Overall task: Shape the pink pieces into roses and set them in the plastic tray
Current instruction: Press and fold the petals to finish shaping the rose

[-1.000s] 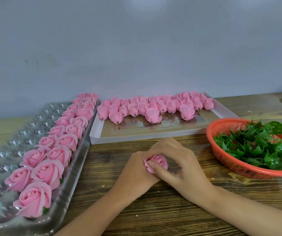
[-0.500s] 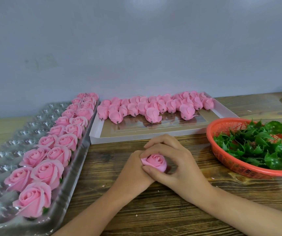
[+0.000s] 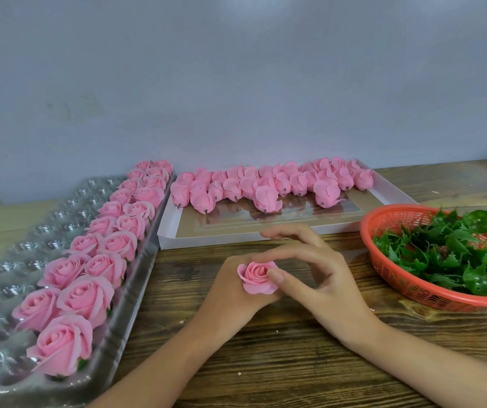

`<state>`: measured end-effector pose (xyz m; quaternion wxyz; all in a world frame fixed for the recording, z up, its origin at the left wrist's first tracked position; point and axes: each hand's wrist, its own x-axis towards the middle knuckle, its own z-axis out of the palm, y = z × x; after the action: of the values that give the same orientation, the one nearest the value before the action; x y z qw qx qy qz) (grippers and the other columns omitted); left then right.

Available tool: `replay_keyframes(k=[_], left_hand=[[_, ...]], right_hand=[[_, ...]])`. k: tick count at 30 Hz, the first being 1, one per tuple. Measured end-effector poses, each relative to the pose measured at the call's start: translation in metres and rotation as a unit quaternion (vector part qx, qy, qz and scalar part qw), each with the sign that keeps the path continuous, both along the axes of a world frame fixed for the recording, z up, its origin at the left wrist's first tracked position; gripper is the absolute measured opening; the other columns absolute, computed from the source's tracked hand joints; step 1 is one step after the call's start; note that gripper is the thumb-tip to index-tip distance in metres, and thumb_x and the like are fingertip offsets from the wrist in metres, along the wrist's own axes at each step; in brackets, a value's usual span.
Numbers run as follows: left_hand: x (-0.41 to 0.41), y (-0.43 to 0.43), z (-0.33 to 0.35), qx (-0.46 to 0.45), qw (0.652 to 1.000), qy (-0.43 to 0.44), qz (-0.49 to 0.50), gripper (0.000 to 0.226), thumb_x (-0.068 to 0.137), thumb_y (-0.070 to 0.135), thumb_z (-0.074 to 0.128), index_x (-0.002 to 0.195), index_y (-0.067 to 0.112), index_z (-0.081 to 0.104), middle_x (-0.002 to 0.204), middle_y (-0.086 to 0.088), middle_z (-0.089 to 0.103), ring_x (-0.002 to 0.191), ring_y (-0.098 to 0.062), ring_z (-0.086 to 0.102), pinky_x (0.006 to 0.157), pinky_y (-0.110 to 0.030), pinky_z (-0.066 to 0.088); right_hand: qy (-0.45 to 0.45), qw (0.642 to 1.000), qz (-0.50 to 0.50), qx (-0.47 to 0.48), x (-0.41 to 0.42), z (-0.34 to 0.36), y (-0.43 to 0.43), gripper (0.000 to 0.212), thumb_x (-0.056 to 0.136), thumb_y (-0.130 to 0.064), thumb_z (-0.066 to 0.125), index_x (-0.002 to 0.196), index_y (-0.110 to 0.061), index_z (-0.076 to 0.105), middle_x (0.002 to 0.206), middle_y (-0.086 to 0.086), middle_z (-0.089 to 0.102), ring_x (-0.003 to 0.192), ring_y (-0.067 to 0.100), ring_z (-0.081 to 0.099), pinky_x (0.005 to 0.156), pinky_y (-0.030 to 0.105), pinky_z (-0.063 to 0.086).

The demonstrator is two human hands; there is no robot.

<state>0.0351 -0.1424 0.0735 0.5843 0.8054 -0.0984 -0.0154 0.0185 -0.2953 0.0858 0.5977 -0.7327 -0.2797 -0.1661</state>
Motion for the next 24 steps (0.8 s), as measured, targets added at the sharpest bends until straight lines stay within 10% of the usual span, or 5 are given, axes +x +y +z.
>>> replay_keyframes(k=[24], left_hand=[[-0.003, 0.0, 0.01, 0.071, 0.975, -0.117, -0.176, 0.019, 0.078, 0.02, 0.077, 0.097, 0.018, 0.071, 0.088, 0.008, 0.072, 0.082, -0.005, 0.067, 0.075, -0.021, 0.053]], right_hand=[[0.186, 0.971, 0.11, 0.106, 0.007, 0.004, -0.002, 0.014, 0.075, -0.012, 0.072, 0.065, -0.02, 0.077, 0.108, -0.004, 0.073, 0.097, 0.002, 0.066, 0.08, 0.012, 0.047]])
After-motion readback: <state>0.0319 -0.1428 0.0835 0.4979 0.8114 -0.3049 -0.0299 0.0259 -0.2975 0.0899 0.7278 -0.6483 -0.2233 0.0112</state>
